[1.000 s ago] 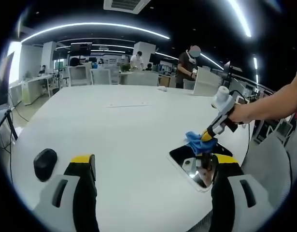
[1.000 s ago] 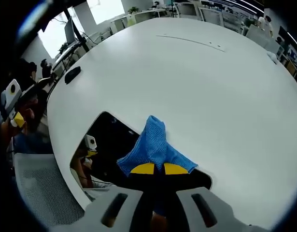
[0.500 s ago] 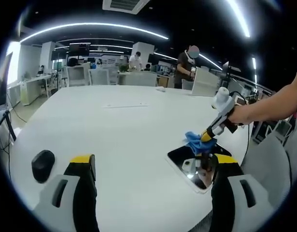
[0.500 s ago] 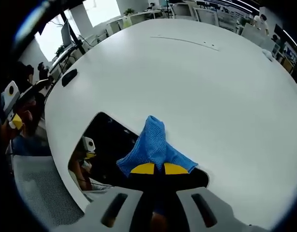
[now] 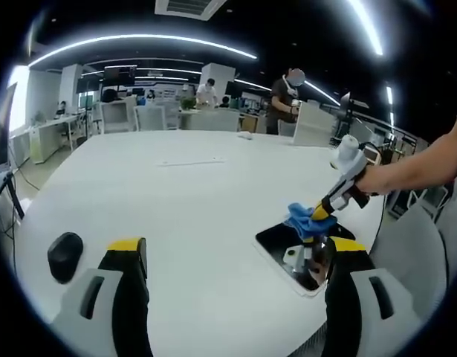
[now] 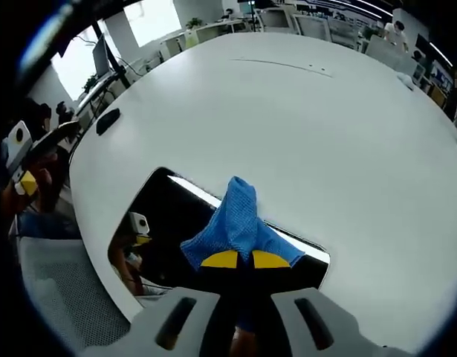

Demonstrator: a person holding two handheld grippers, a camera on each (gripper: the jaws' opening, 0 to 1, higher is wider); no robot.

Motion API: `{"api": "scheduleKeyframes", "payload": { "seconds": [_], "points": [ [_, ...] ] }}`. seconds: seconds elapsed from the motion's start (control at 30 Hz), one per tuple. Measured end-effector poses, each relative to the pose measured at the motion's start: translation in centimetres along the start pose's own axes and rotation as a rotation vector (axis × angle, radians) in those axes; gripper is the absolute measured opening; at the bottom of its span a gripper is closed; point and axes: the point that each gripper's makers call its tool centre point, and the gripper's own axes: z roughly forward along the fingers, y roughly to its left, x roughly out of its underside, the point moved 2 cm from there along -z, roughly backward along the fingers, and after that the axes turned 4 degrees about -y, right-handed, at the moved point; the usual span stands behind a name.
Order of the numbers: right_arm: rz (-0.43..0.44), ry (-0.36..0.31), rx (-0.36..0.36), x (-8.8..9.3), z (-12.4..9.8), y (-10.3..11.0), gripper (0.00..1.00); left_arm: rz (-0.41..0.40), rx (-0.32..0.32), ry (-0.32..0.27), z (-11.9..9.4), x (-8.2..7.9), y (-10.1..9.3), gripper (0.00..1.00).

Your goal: Wipe the mirror surface with the cleaning cloth until all visible marks leave the cleaned area.

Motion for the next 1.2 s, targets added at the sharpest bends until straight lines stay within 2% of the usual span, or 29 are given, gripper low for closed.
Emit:
{"api": "scheduleKeyframes", "payload": {
  "seconds": [0.43,0.9,1.2],
  "points": [
    [0.022,-0.012,-0.02,1.9,-1.0,0.9,0.0,0.013,0.024,0.006,0.4,0.1,-0.5,0.99],
    [0.027,-0.017,-0.042,3.7,-1.9,1.9,0.0,0.02,0.023,0.005,0.3,-0.2,-0.6,0.99],
    [0.029,-0.012,-0.057,5.1,-2.6,2.8,0.0,0.027,0.018,0.011,0.1,0.5,-0.9,0.99]
  ]
}}
